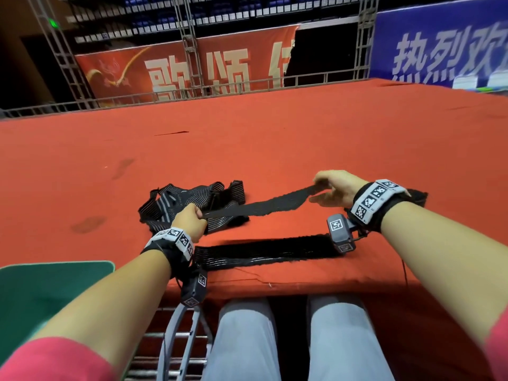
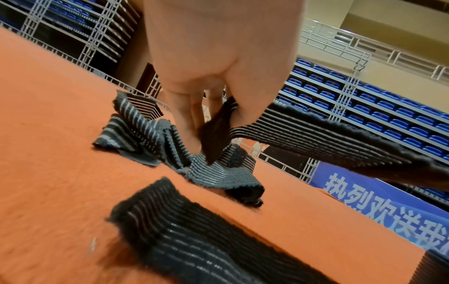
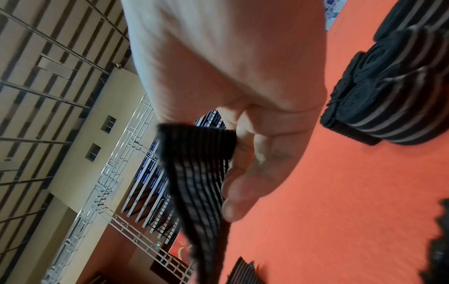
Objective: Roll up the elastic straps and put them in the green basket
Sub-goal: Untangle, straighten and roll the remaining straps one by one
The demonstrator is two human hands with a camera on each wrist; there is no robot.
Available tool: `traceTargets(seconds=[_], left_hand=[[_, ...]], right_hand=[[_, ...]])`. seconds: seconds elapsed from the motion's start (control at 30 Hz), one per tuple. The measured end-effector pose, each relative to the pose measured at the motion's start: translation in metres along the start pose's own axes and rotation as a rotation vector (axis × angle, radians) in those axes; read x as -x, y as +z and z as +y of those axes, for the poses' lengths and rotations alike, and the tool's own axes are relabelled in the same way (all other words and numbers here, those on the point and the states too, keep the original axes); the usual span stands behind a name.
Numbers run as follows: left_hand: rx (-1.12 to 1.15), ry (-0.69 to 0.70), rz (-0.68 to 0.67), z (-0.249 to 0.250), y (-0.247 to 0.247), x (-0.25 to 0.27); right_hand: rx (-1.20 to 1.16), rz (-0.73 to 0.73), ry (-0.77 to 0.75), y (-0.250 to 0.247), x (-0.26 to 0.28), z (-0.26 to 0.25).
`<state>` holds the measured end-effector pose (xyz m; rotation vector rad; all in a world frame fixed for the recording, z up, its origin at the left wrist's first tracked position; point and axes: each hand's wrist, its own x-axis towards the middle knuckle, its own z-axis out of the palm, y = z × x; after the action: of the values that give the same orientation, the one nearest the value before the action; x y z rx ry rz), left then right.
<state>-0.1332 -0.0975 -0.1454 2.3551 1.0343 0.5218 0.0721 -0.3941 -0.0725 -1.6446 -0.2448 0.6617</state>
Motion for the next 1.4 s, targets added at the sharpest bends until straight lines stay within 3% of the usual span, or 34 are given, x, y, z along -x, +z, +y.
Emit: traceTargets(seconds=[0.3, 0.57, 0.87, 1.13, 1.3, 1.4], left_hand=[[0.223, -0.064, -0.001, -0.012, 0.003, 0.015], [0.432, -0.238, -0.129, -0.016, 0.003, 0.016], [0.693, -0.121, -0.052, -0.019, 0.009, 0.02], [0.679, -0.183, -0.054, -0.023, 0.017, 0.019], [0.315, -0.069, -0.03, -0.038, 0.031, 0.021], [0.216, -0.045, -0.056, -0.044, 0.037, 0.021]], right_hand=[[0.205, 0.035, 0.018, -0.018, 0.001, 0.046], [0.225, 0.044, 0.037, -0.023, 0.0, 0.062], [0.257, 0.109, 0.043, -0.031, -0.011, 0.086], [0.296, 0.087, 0.076, -0.038, -0.022, 0.107], [0.377, 0.115, 0.053, -0.038, -0.027, 0.117], [0.453, 0.115, 0.02, -0.043, -0.039, 0.129]])
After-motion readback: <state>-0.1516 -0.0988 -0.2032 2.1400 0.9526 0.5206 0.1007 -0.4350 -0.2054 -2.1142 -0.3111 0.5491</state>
